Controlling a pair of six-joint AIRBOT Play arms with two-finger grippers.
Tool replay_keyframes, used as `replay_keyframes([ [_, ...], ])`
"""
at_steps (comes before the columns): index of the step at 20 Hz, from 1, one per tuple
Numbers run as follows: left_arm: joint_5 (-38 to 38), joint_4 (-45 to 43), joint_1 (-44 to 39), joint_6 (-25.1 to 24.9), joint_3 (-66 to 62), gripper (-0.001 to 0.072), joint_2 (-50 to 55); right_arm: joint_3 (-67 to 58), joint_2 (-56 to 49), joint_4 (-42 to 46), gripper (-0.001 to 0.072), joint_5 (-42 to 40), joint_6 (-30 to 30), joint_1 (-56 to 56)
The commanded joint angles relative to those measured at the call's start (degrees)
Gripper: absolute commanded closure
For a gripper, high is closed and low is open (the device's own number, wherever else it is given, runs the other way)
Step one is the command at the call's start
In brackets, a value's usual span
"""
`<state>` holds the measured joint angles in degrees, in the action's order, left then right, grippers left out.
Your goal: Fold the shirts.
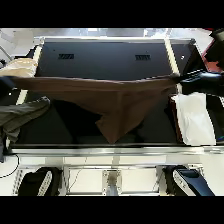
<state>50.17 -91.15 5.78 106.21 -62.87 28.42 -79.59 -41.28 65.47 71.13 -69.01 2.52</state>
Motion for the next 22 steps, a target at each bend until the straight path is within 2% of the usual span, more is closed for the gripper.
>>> replay_keyframes([
  [1,8.96,-0.35,-1.09,-11.13,-15.50,0.0699,0.22,-11.56,10.19,1.01,0.0694,1.29,-4.17,-0.04],
  [3,11.80,0.87,-1.09,-12.59,-25.14,0.0699,4.00,-18.99,9.99,0.92,0.0695,1.44,-5.57,-0.04],
  [5,18.62,1.33,-1.07,-15.32,-32.39,0.0699,8.79,-23.02,7.89,1.55,0.0694,1.44,-5.55,0.00],
  [7,27.41,1.40,-1.09,-15.41,-33.35,0.0698,13.66,-22.91,3.76,3.17,0.0694,2.89,-5.55,0.00],
  [9,30.88,1.40,-1.09,-15.41,-31.34,0.0699,20.70,-21.05,-3.61,3.91,0.0694,5.25,-5.53,0.00],
  [14,20.87,-0.48,-1.07,-15.39,-25.24,0.0697,42.64,-14.58,-28.41,2.75,0.0693,-2.01,-5.25,-0.07],
  [16,13.77,-0.44,-1.03,-14.91,-25.24,0.0697,50.95,-14.58,-39.65,0.39,0.0692,-8.68,-5.27,-0.07],
  [19,4.44,0.74,-1.20,-12.11,-25.24,0.0695,60.72,-14.58,-53.35,-9.07,0.0690,-22.32,-5.33,-0.07],
  [20,2.16,1.88,-1.27,-12.13,-25.27,0.0657,63.28,-14.58,-56.59,-13.16,0.0689,-26.84,-5.33,-0.07],
  [21,-0.09,2.95,-1.42,-12.11,-25.27,0.0389,65.13,-14.58,-59.21,-17.46,0.0688,-32.28,-5.35,-0.07],
  [22,-2.27,4.42,-1.40,-12.11,-25.27,0.0042,66.12,-14.58,-60.76,-21.92,0.0687,-37.00,-5.64,-0.04],
])
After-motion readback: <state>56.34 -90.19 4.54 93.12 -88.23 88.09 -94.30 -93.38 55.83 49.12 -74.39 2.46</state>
